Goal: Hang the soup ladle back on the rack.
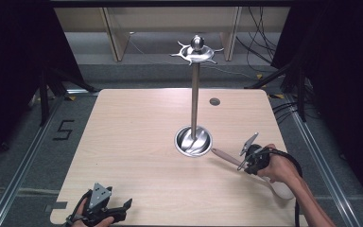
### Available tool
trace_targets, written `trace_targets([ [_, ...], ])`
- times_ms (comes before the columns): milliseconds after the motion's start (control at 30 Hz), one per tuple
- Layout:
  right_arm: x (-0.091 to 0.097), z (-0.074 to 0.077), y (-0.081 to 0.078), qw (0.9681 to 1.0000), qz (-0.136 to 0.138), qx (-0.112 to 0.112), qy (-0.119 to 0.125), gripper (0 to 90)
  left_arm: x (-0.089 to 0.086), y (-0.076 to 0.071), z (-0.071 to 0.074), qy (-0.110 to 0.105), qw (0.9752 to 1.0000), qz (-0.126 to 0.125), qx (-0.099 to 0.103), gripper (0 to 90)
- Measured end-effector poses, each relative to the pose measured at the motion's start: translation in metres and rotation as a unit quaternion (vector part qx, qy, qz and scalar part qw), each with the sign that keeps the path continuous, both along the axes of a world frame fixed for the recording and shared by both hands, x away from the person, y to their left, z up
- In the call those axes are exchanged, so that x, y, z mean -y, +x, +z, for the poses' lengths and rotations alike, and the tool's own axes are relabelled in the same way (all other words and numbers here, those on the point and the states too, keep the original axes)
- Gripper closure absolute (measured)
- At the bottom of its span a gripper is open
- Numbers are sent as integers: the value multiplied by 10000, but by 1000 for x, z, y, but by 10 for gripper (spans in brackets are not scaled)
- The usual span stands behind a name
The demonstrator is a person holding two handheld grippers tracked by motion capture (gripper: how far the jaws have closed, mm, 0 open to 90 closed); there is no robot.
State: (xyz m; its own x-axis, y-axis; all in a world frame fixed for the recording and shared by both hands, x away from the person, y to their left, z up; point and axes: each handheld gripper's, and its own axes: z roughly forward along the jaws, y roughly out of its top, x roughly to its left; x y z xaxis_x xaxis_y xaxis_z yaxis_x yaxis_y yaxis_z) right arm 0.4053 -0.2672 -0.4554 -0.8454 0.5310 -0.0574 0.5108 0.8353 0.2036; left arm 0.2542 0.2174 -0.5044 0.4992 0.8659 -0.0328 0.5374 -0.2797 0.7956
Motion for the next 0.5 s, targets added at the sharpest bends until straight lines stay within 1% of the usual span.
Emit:
trace_targets([
  [33,2,1,1,9999,87,56,34,781,-3,1,2,272,9994,-186,61,152],
  [67,3,2,-1,9999,74,102,76,781,0,1,0,112,9998,-125,98,152],
  [100,3,3,-1,9999,75,110,76,781,0,0,0,61,9999,-118,94,151],
  [133,3,3,-2,9998,35,146,87,781,1,-2,-1,-5,10000,-40,69,151],
  [167,4,5,-2,9998,87,157,102,781,-3,-1,2,243,9993,-255,86,152],
  [200,6,7,-3,9997,82,197,149,781,-1,0,1,111,9996,-208,149,151],
  [233,7,9,-4,9995,64,241,189,781,-2,-2,1,159,9999,-51,11,152],
  [267,8,12,-5,9993,58,297,211,781,-1,-3,0,54,10000,-12,16,151],
  [300,10,14,-6,9992,63,333,220,781,-1,-2,0,65,10000,-34,20,151],
  [333,12,17,-7,9989,69,375,287,782,-1,-4,0,52,9999,91,-65,152],
  [367,14,20,-7,9985,100,428,315,782,-1,-3,0,71,10000,37,-13,151],
  [400,15,23,-9,9980,91,516,348,782,-2,-3,-1,63,10000,22,-24,152],
  [433,18,26,-11,9977,113,524,410,783,-4,-3,1,239,9997,-79,-81,153],
  [467,20,28,-11,9972,147,570,453,783,-4,-4,1,240,9996,-49,-131,153],
  [500,23,30,-12,9966,113,624,522,783,-3,-5,2,232,9996,1,-171,153],
])
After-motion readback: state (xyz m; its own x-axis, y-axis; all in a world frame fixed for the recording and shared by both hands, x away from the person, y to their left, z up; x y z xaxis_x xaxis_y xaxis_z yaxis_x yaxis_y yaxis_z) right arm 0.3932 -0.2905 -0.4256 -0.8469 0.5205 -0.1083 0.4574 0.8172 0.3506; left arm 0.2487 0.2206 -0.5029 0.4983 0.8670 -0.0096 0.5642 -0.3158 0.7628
